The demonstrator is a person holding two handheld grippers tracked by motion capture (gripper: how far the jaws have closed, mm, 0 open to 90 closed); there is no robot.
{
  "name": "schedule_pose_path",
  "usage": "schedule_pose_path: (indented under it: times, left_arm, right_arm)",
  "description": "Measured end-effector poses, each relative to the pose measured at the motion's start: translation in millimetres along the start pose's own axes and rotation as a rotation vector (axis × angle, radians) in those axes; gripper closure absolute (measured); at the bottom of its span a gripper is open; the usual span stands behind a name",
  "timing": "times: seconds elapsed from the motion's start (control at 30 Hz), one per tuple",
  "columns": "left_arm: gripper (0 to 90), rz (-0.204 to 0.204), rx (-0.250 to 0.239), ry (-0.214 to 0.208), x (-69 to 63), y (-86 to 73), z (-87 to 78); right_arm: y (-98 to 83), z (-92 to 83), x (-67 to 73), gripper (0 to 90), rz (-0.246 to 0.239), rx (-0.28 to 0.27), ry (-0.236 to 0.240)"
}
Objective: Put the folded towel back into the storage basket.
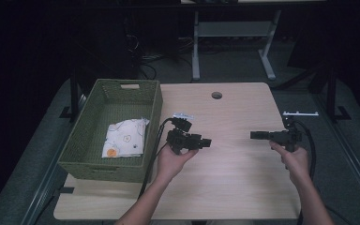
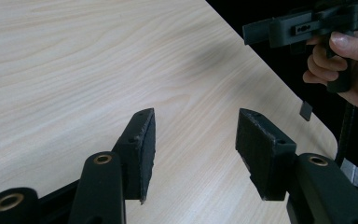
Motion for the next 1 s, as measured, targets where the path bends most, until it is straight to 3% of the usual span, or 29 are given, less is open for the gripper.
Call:
schedule_pose_path:
  times: [1.0]
  left_arm:
    - [45.7,-0.014,-0.012,0.005,-0.9,-19.7,19.0]
  right_arm:
    - [-38.6,-16.9,-22.1,36.1,0.029,0.009,-0.014]
Point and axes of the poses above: each handheld gripper's, and its own axes: z roughly forward along the jaws, y roughly out of its top, x roughly to its left, the point moved 8 cm from there along z, roughly forward along the jaws
